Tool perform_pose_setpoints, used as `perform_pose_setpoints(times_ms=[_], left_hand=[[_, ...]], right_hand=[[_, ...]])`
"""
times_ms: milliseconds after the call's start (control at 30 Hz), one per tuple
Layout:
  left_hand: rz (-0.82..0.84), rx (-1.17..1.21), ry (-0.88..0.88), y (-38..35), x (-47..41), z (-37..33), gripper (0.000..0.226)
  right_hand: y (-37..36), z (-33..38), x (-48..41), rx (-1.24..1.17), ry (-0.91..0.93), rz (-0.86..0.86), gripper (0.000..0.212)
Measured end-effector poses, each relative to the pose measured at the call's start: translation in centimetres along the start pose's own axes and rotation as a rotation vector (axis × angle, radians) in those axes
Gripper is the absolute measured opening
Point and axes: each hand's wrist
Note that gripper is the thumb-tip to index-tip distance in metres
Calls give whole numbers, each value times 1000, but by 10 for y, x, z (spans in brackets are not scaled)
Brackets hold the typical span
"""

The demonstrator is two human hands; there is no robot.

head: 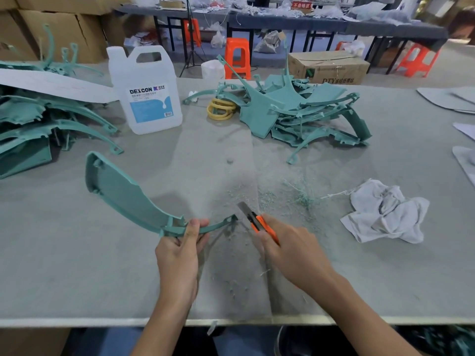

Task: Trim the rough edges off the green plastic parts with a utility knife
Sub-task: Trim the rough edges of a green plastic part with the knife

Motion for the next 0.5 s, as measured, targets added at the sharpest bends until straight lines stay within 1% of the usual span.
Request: perform_pose_setpoints(times_ms=[133,200,333,500], left_hand=[[-2,-3,2,0,1,1,19],[-4,-19,-4,1,1,2,19],[-8,-46,-3,3,0,4,23],[-31,-23,24,1,0,-1,25]], right_hand=[[-2,15,4,19,31,79,30],[-2,20,1,14,19,86,26],[-2,23,0,52,-2,102,27],[0,9,2,114,-71,103,27]])
Point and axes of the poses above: each hand's wrist, its own x-axis away from the middle knuckle, its own y-axis out of the back of the hand, z = x × y, and after that the axes turned 12 degrees about x, right-handed
